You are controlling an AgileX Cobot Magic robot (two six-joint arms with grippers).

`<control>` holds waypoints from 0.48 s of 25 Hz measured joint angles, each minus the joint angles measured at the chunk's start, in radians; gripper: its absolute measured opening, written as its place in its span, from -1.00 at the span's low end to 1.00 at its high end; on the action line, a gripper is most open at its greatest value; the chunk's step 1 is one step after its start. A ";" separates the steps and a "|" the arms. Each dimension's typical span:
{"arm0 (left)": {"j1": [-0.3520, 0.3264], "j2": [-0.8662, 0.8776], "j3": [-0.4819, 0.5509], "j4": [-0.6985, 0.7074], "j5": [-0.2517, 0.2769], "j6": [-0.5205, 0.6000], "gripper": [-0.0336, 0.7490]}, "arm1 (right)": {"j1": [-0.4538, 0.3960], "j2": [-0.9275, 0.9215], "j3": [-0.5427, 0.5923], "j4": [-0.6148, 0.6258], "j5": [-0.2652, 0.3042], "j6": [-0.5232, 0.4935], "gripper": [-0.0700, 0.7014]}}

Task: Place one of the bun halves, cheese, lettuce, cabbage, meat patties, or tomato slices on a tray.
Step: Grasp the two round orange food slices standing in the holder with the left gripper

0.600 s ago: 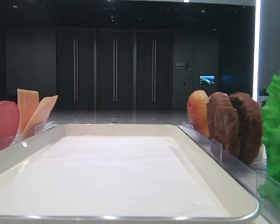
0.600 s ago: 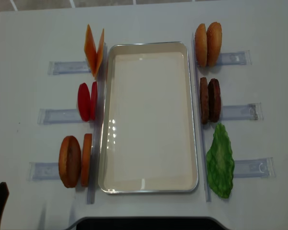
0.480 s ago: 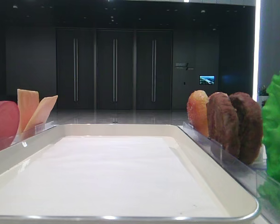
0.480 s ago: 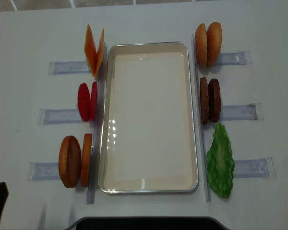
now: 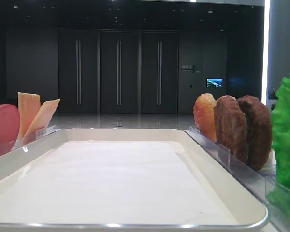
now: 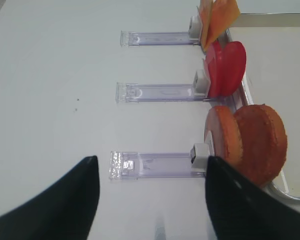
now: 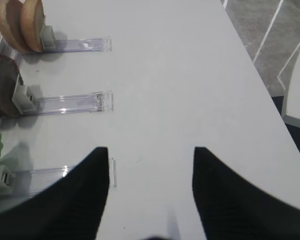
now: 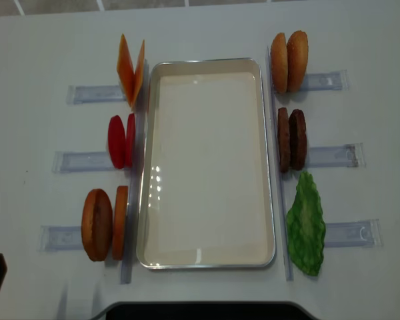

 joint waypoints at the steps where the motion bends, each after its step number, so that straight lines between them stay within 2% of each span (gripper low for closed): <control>1: 0.000 0.000 0.000 0.000 0.000 0.000 0.34 | 0.000 0.000 0.000 0.000 0.000 0.000 0.12; 12: 0.000 0.000 0.000 0.000 0.000 0.000 0.11 | 0.000 0.000 0.000 0.000 0.000 0.000 0.12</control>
